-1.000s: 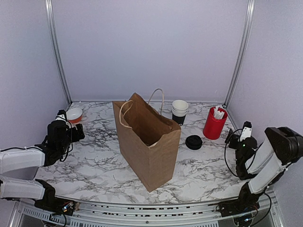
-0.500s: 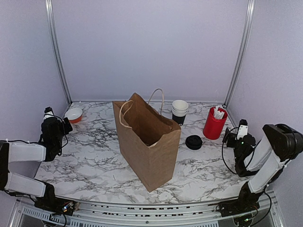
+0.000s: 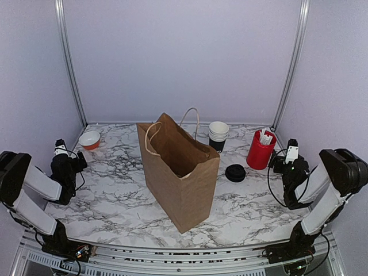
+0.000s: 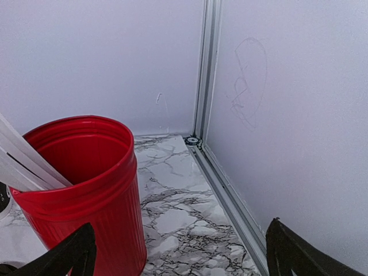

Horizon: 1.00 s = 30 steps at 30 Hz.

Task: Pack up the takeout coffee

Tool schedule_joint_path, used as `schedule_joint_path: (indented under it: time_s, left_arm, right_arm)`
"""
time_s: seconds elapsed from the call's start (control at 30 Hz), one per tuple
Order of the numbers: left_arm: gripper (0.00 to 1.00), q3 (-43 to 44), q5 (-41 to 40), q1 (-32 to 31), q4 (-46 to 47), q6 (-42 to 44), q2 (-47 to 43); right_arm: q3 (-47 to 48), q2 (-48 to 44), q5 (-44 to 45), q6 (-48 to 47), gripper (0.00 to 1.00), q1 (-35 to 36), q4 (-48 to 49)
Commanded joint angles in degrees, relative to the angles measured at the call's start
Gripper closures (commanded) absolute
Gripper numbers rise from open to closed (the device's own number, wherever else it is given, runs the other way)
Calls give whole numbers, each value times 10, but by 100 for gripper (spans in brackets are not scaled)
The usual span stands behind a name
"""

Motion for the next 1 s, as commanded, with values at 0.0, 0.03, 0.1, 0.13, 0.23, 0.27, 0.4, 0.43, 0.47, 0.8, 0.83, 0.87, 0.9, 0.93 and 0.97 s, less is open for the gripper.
schedule_joint_path:
  time_s: [0.0,0.03,0.1,0.13,0.23,0.27,0.4,0.43,0.47,0.8,0.83,0.87,0.9,0.93,0.97]
  left_arm:
    - [1,-15,79,6,117,34,39]
    - [1,-5,84,9,89,28,33]
    - [1,3,97,11,83,36,38]
    - [1,3,92,11,77,32,35]
    - [1,3,92,11,78,32,36]
    - [1,3,92,11,78,32,36]
    - [1,3,92,11,78,32,36]
    - [1,3,92,11,78,32,36]
    - [1,3,92,11,79,32,36]
    - [1,3,92,11,78,32,36]
    - [1,3,92,11,78,32,36]
    - [1,3,92,11,79,32,36]
    - [1,3,92,11,78,32,35]
    - [1,3,92,11,78,32,36]
    - [1,3,92,11,78,32,36]
  right_arm:
    - [6,-2,6,-5,0,5,1]
    - [6,-3,5,-5,0,5,1]
    - [6,-2,5,-5,0,5,1]
    - [6,-3,5,-5,0,5,1]
    - [6,-3,5,-5,0,5,1]
    - [6,-3,6,-5,0,5,1]
    - [6,-3,6,-5,0,5,1]
    - [6,-3,5,-5,0,5,2]
    - [5,-3,6,-5,0,5,2]
    - [6,-3,5,-4,0,5,2]
    - [6,-3,6,-5,0,5,1]
    - [6,-3,6,-4,0,5,1]
    - [6,-3,6,-5,0,5,1]
    - [6,-3,5,-5,0,5,1]
    - [7,-3,6,-5,0,5,-1]
